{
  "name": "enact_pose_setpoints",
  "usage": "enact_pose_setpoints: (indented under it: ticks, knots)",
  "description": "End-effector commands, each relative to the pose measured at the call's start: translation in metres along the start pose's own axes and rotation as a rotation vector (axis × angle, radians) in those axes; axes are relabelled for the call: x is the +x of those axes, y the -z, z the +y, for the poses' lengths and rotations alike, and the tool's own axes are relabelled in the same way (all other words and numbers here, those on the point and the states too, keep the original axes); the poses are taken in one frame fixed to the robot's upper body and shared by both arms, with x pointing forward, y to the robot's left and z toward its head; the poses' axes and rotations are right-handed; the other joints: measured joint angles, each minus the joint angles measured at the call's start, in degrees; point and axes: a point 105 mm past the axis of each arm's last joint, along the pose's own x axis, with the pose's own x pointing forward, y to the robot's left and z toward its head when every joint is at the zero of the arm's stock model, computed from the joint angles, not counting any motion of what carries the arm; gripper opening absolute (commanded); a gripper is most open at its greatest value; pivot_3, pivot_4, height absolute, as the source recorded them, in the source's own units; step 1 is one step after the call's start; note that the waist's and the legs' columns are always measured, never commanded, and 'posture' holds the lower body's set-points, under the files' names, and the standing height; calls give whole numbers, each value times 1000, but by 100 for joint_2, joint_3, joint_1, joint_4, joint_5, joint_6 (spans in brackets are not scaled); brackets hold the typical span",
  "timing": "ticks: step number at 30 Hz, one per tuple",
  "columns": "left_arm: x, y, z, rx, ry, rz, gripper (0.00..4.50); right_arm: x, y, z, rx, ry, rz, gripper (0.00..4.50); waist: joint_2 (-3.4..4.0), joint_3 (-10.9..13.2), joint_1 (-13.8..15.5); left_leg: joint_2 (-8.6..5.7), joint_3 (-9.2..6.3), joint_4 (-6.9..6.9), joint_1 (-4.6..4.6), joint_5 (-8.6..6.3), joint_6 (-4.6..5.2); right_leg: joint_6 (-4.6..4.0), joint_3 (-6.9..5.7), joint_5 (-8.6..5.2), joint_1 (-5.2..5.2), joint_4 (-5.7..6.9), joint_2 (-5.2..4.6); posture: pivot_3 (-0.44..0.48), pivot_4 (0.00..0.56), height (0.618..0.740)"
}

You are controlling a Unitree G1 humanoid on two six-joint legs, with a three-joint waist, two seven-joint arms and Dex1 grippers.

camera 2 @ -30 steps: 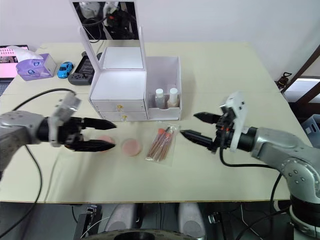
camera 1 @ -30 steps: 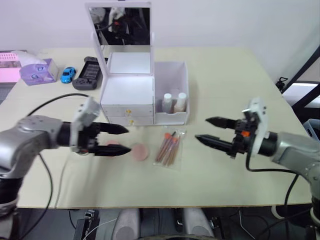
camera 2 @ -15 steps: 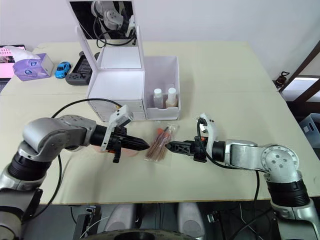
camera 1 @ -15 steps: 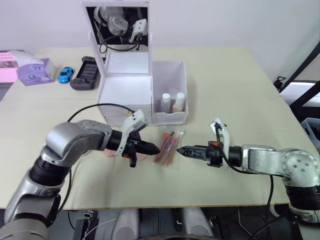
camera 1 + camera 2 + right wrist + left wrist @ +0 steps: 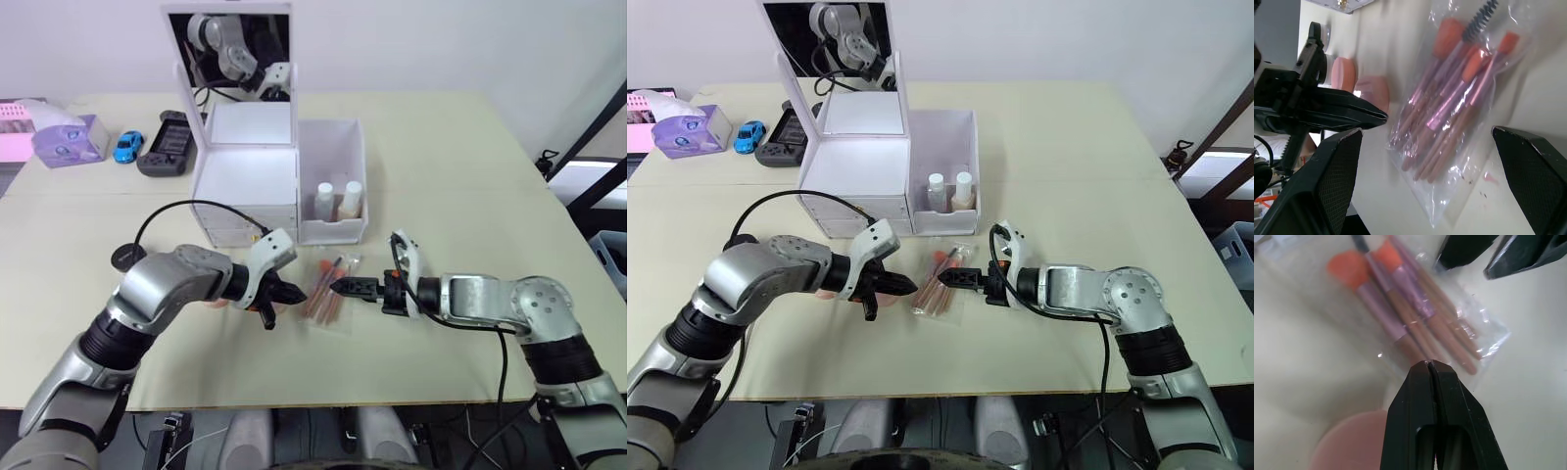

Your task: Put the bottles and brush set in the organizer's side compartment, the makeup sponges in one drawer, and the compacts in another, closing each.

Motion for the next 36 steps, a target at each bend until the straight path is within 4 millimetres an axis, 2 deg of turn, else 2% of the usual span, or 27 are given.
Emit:
enact_pose_setpoints:
  ticks: [1, 6, 15, 24, 31, 34, 36]
  knots:
    - [2, 2, 4, 27, -52, 20, 48, 12, 3, -3, 10, -3, 34, 4500, -6, -5, -6, 1, -1, 0, 2, 0, 0, 0, 0, 0, 0, 2, 2, 0, 150, 739]
    - [6, 4, 4, 37, -69, 36, 48, 27, 4, -1, 32, -53, 56, 4500, -6, -9, -27, 1, -18, -1, 23, 1, 2, 0, 4, 0, 6, 7, 17, 0, 150, 739]
    - [6, 8, 4, 42, -82, 59, 48, 32, 8, -15, 47, -68, 106, 4500, -3, -10, -18, 51, -28, -5, 46, 1, 2, -29, 32, 16, 7, 5, 92, 0, 150, 739]
    - [7, 6, 4, 52, -89, 54, 48, 50, 13, -5, 10, -109, 194, 4500, -4, -15, -45, 73, -20, -11, 74, 1, 3, -44, 45, 25, 14, 5, 119, 0, 150, 739]
    - [7, 5, 3, 47, -92, 44, 48, 52, 13, -7, 21, -112, 205, 4500, 0, -18, -42, 82, -22, -19, 84, 0, 3, -53, 67, 30, 7, 4, 142, 0, 150, 739]
    - [8, 5, 2, 44, -92, 39, 0, 51, 16, -11, 29, -96, 219, 3567, 0, -19, -33, 81, -15, -21, 83, -1, 4, -53, 76, 30, 7, -2, 143, 0, 150, 739]
    - [8, 4, 2, 42, -91, 36, 0, 51, 17, -12, 34, -94, 222, 2589, 0, -19, -30, 81, -12, -23, 81, -2, 5, -53, 79, 30, 6, -6, 143, 0, 150, 739]
